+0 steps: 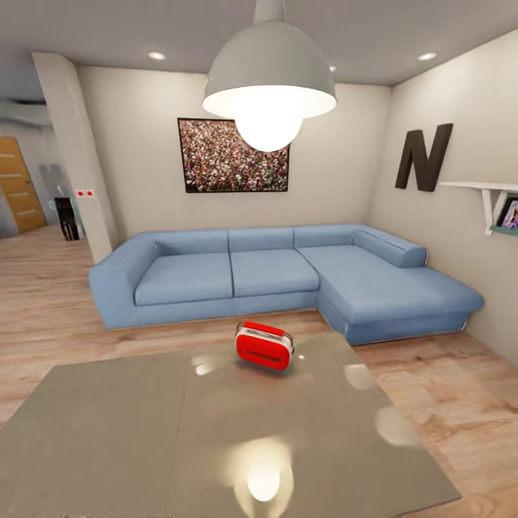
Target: Turn on the radio receiver that's on the table in the living room.
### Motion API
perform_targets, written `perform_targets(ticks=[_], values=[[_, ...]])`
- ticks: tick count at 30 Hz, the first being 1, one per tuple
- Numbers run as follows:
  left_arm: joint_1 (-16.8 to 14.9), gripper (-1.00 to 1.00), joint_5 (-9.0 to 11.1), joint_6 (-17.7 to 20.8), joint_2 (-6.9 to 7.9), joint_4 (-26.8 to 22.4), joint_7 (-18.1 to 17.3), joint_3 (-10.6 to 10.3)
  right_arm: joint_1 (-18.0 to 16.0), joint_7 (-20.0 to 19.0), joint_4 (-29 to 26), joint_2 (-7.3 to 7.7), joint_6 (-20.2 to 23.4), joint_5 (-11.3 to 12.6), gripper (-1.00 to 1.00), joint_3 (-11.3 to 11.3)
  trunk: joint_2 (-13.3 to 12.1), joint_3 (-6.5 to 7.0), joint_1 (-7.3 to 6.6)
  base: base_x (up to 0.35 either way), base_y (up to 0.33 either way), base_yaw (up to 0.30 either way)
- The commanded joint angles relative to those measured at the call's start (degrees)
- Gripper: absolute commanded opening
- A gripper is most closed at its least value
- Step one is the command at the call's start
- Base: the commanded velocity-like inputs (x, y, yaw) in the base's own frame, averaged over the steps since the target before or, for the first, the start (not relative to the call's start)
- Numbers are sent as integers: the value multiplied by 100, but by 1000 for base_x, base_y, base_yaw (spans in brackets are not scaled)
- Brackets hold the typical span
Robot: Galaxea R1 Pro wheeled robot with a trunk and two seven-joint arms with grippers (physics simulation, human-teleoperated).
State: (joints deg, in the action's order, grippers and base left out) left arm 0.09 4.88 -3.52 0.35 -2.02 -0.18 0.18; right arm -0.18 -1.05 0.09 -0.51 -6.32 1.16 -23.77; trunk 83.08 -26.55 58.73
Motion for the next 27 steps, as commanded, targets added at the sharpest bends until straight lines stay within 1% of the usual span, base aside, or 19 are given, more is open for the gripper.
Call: perform_targets(ticks=[1,15,20,27], values=[[0,100,1,0,0,0,0,2,0,0,0,0,0,1,100,1,0,0,0,9,0,271],[0,100,4,0,0,0,0,0,0,0,0,2,1,-2,100,0,0,0,0,1,0,266],[0,100,-3,0,0,0,0,-1,0,0,0,2,6,-2,100,-4,0,0,0,57,-30,62],[0,100,-5,0,0,0,0,-1,0,0,0,-1,8,-2,100,-5,0,0,0,215,-146,7]])
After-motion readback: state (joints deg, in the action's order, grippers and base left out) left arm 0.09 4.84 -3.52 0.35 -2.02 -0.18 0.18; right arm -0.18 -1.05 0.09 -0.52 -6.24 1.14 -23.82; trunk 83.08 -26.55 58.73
